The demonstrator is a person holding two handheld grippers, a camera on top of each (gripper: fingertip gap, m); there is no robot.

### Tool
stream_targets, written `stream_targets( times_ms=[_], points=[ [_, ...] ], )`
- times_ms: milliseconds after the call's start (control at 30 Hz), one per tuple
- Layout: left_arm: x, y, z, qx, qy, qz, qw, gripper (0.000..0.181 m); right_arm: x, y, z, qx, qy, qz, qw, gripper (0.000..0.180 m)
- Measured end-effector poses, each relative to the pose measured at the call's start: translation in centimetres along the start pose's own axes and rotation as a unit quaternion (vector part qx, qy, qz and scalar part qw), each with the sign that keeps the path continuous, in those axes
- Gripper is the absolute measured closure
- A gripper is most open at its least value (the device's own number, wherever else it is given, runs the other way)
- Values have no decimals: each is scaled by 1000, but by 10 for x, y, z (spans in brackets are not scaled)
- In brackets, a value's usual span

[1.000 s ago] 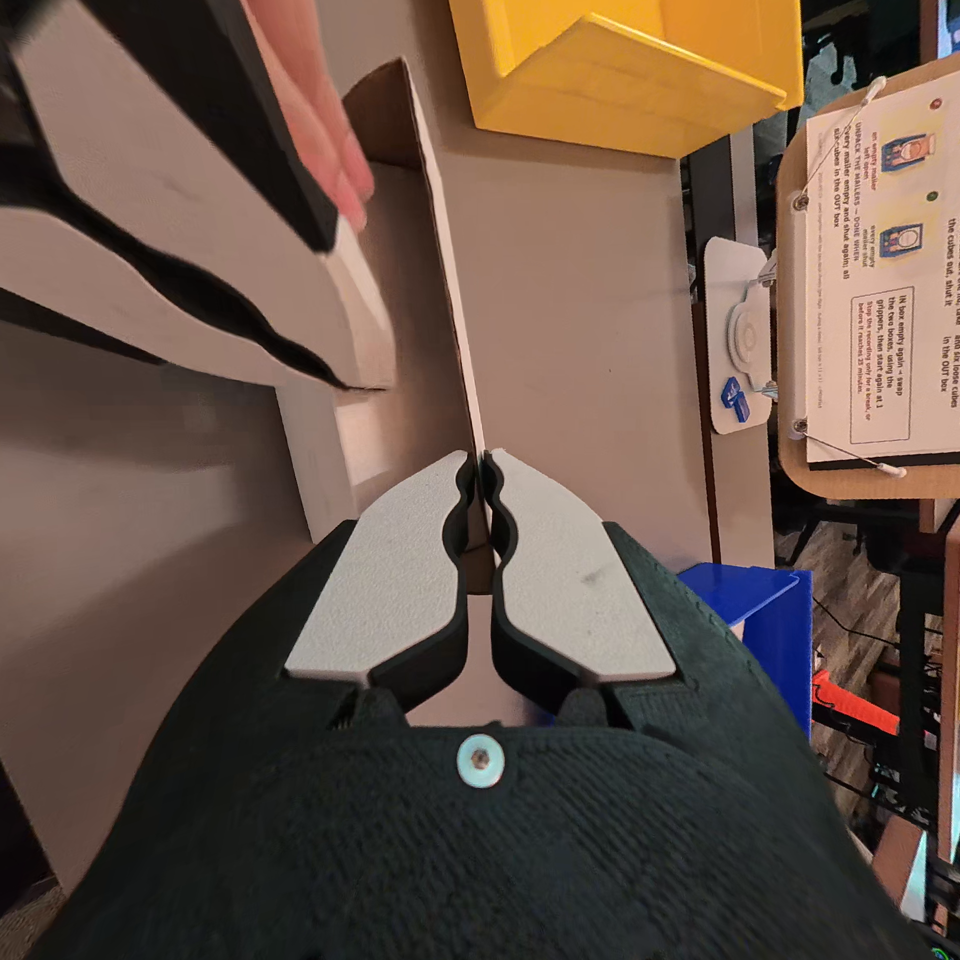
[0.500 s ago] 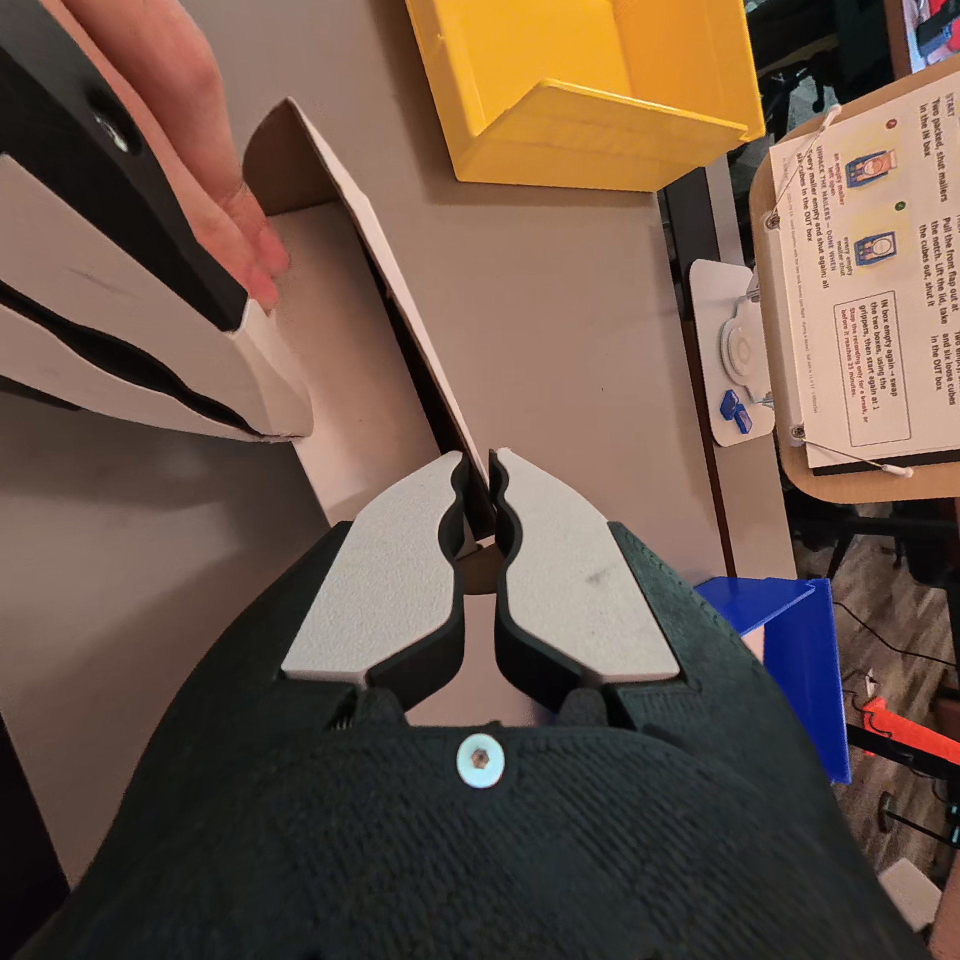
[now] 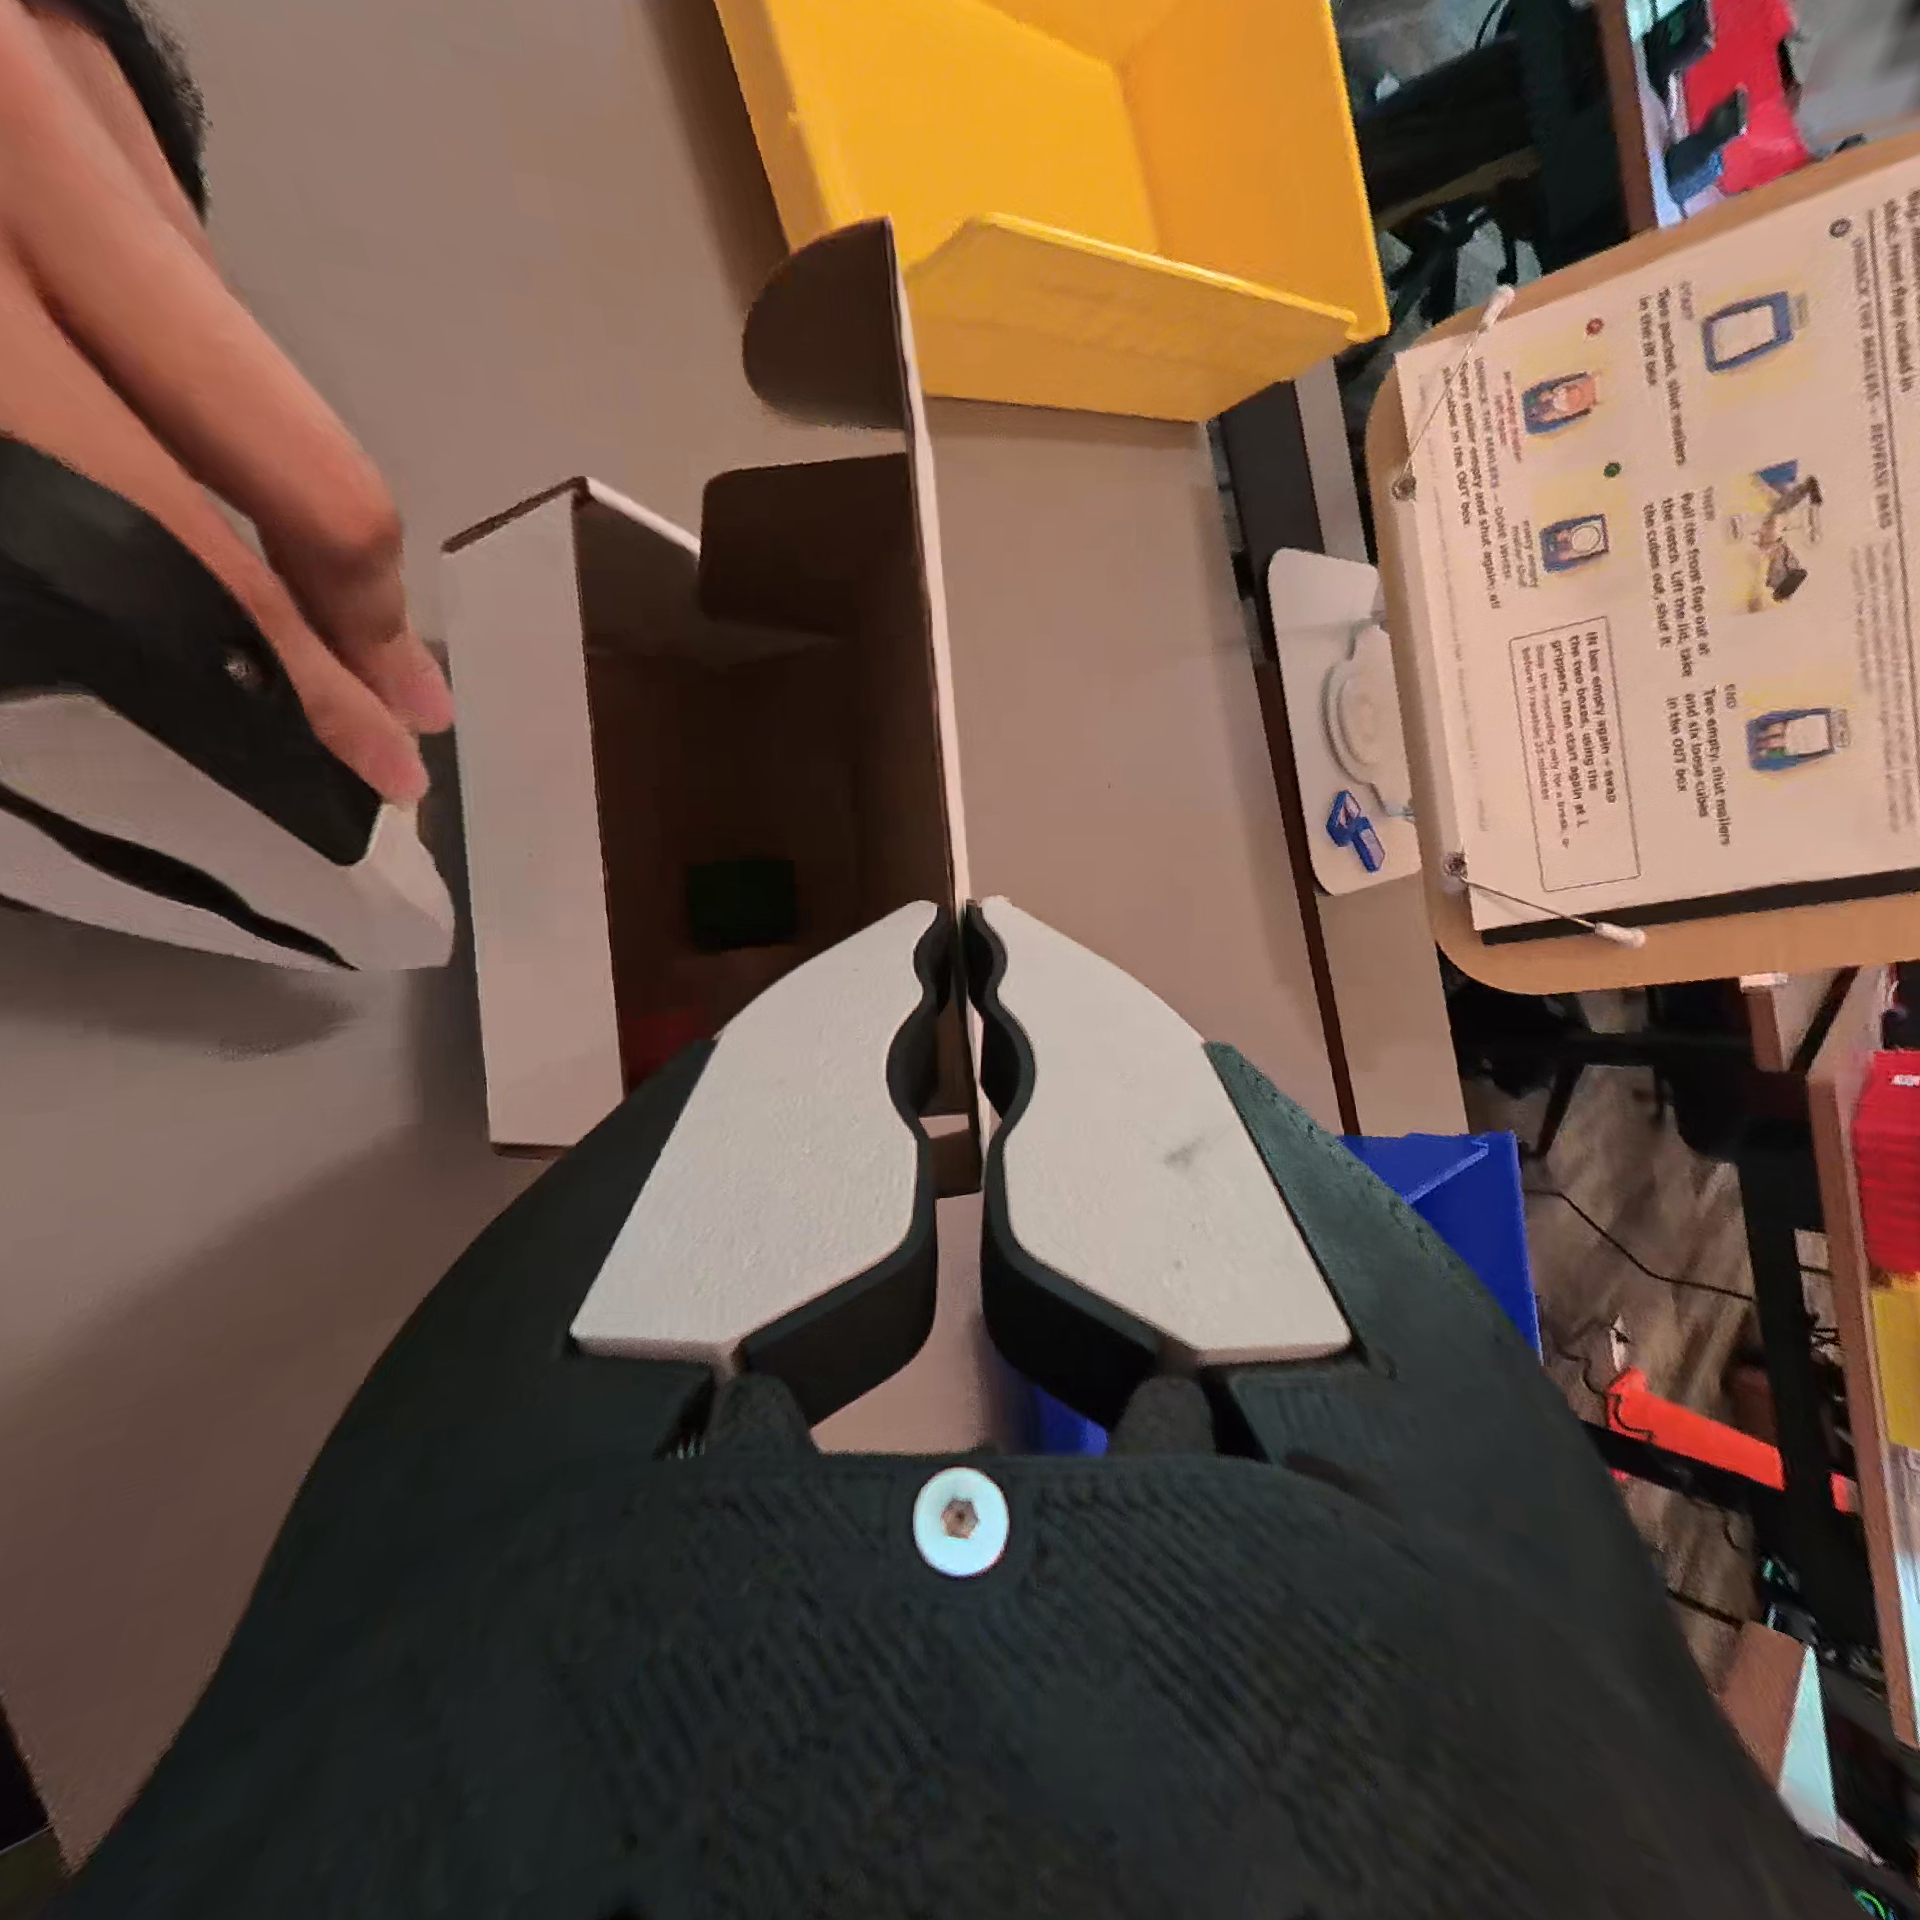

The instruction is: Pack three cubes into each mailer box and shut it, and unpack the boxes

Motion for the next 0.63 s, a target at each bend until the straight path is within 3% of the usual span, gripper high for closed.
stream_targets(
  times_ms=[33,233,433,633],
  points=[
    [-2,7,-4,-26,-15,-8,1000,181,0,1,-1,0,-2,-2,1000,178],
    [24,49,-9,-196,14,-90,976,181,-1,6,-6,-9,-8,-17,1000,178],
    [33,25,20,-107,84,-70,988,181,-1,-9,-3,30,-9,-27,999,178],
    [32,24,23,-107,87,-72,988,181,19,-44,41,105,38,-71,991,175]
  ],
)
Point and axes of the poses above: each gripper's, where its closed fingertips meet, z out along the fingers, x out of its underside, y = z × x across the jaws, the point moved 3 cm from there along -z, back along the fingers, and after that the axes turned 11 degrees about x, right-handed, at the moved point
